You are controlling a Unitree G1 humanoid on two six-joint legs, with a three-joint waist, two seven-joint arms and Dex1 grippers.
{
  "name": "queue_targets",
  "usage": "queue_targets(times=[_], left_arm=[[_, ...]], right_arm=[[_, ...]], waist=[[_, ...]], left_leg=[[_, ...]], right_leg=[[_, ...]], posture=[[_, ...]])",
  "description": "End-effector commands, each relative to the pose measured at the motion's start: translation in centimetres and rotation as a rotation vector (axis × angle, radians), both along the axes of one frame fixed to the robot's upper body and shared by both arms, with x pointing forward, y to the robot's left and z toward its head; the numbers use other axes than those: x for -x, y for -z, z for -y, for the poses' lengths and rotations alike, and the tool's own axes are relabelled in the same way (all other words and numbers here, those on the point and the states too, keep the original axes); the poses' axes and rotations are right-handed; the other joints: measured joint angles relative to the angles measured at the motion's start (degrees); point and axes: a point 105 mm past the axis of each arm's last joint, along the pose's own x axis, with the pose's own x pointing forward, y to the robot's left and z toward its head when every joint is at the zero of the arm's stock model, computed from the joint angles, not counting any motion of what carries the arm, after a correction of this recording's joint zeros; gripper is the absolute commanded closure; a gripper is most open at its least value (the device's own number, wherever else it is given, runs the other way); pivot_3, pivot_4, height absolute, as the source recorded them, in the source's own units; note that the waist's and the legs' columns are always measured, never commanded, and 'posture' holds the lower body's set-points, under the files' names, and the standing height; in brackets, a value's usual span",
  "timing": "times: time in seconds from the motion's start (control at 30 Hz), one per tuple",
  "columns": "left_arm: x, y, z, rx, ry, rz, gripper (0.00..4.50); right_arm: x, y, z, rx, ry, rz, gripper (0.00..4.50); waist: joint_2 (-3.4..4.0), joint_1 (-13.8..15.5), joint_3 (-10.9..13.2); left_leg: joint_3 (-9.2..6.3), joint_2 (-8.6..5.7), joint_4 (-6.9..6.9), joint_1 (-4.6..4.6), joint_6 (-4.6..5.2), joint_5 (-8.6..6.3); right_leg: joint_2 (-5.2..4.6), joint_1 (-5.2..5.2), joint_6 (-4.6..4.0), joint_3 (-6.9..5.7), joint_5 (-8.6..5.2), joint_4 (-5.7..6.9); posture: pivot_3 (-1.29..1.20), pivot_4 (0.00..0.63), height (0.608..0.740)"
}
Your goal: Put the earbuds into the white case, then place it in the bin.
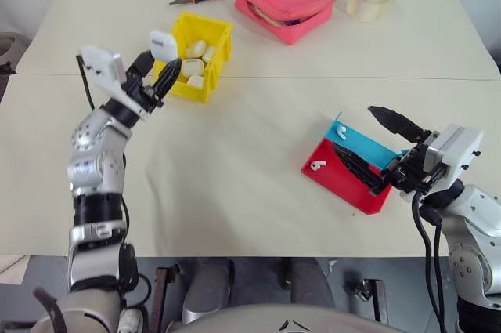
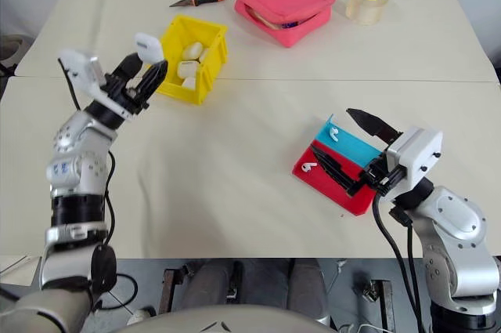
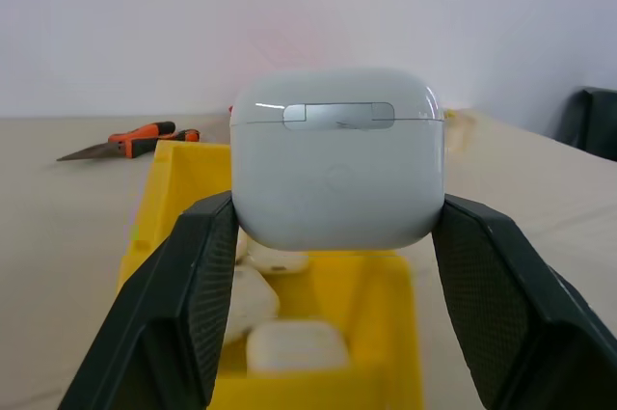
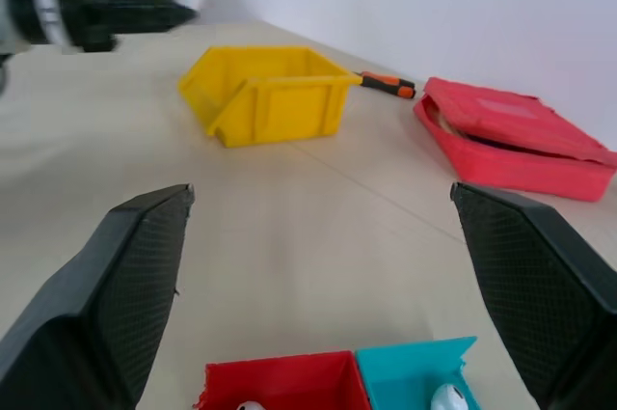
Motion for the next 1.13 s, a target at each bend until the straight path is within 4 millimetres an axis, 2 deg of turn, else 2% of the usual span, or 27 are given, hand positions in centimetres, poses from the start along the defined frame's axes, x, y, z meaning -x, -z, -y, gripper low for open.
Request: queue_targets(times=[0.03, 0.1, 0.17, 0.2, 0.27, 0.3, 0.5, 0.6, 0.63, 0.73, 0.8, 0.93, 1.13], left_arm=[[-2.3, -1.0, 1.7, -0.07, -0.011, -0.052, 1.78], [-3.0, -0.7, 1.9, -0.096, -0.022, -0.077, 1.78], [-3.5, -0.4, 1.8, -0.123, -0.047, -0.107, 1.05], [-3.6, -0.4, 1.7, -0.129, -0.054, -0.104, 0.86], [-3.6, -0.4, 1.8, -0.132, -0.045, -0.11, 0.2], [-3.6, -0.5, 1.8, -0.121, -0.044, -0.108, 0.04], [-2.0, -0.8, 1.6, -0.118, 0.028, -0.065, 0.04], [0.3, -1.4, 1.4, -0.114, 0.138, -0.021, 0.04], [1.4, -1.1, 1.5, -0.165, 0.192, -0.005, 0.04], [5.8, 0.2, 1.8, -0.347, 0.375, 0.084, 0.04], [7.5, 1.6, 1.3, -0.412, 0.407, 0.065, 0.04], [9.3, 3.5, -0.1, -0.455, 0.377, 0.036, 0.04], [10.3, 4.6, -0.1, -0.493, 0.346, 0.037, 0.04]], right_arm=[[0.3, -0.6, -1.1, 0.039, -0.064, 0.012, 0.02], [0.2, -0.6, -1.3, 0.043, -0.077, 0.007, 0.02], [0.1, -0.7, -1.7, 0.043, -0.082, 0.009, 0.0], [0.1, -0.7, -1.8, 0.042, -0.084, 0.009, 0.0], [0.1, -0.8, -2.1, 0.034, -0.086, 0.012, 0.0], [0.2, -0.8, -2.2, 0.029, -0.086, 0.012, 0.0], [0.2, -0.3, -2.1, 0.032, -0.078, -0.002, 0.0], [0.3, 0.0, -1.2, 0.054, -0.068, -0.017, 0.0], [0.4, 0.1, -1.0, 0.063, -0.068, -0.028, 0.0], [0.5, 0.7, 0.0, 0.094, -0.076, -0.063, 0.0], [0.5, 0.9, 0.7, 0.114, -0.073, -0.081, 0.0], [0.3, 1.1, 2.0, 0.122, -0.045, -0.089, 0.0], [0.3, 1.6, 2.9, 0.123, 0.01, -0.084, 0.0]], waist=[[-0.02, 0.0, 0.0], [-0.03, -0.2, 0.0], [-0.03, -0.7, 0.0], [-0.03, -1.0, 0.0], [-0.06, -1.4, 0.0], [-0.1, -1.4, 0.0], [-0.1, -1.4, 0.0], [-0.1, -1.5, 0.0], [-0.1, -1.5, 0.0], [-0.09, -1.7, 0.0], [-0.09, -1.6, 0.0], [-0.09, -1.0, 0.0], [-0.09, 0.0, 0.0]], left_leg=[[0.0, 0.0, 0.01, -0.02, 0.0, 0.0], [0.06, -0.02, -0.07, 0.01, 0.01, 0.0], [0.19, -0.01, -0.26, 0.1, 0.02, -0.01], [0.25, -0.01, -0.36, 0.16, 0.02, -0.01], [0.34, 0.03, -0.52, 0.28, 0.02, -0.01], [0.34, 0.05, -0.53, 0.29, 0.01, 0.0], [0.34, 0.08, -0.53, 0.32, -0.01, 0.0], [0.34, 0.09, -0.53, 0.32, -0.01, 0.0], [0.34, 0.09, -0.53, 0.33, -0.02, 0.0], [0.37, 0.12, -0.56, 0.39, -0.04, -0.02], [0.41, 0.17, -0.62, 0.47, -0.06, -0.03], [0.4, 0.2, -0.62, 0.6, -0.08, -0.03], [0.41, 0.2, -0.61, 0.64, -0.09, -0.03]], right_leg=[[0.0, 0.0, 0.02, -0.01, 0.01, -0.02], [0.0, 0.0, 0.03, -0.01, 0.01, -0.06], [-0.01, -0.06, 0.03, -0.07, 0.01, -0.1], [-0.02, -0.06, 0.03, -0.08, 0.01, -0.12], [-0.02, -0.06, 0.03, -0.15, 0.01, -0.12], [-0.02, -0.06, 0.03, -0.18, 0.01, -0.12], [-0.05, -0.04, 0.02, -0.2, 0.01, -0.12], [-0.06, -0.04, 0.02, -0.19, 0.01, -0.12], [-0.06, -0.04, 0.01, -0.2, 0.01, -0.11], [-0.06, -0.04, -0.02, -0.19, -0.01, -0.1], [-0.06, -0.01, -0.05, -0.18, -0.03, -0.1], [-0.06, 0.16, -0.07, -0.18, -0.04, -0.1], [-0.06, 0.16, -0.09, -0.15, -0.04, -0.06]], posture=[[0.0, 0.15, 0.74], [0.0, 0.15, 0.74], [0.0, 0.15, 0.74], [0.0, 0.15, 0.74], [0.0, 0.15, 0.74], [0.0, 0.15, 0.74], [0.0, 0.15, 0.74], [0.0, 0.15, 0.74], [0.0, 0.15, 0.74], [0.0, 0.15, 0.74], [0.0, 0.15, 0.74], [0.0, 0.15, 0.74], [0.0, 0.15, 0.74]])
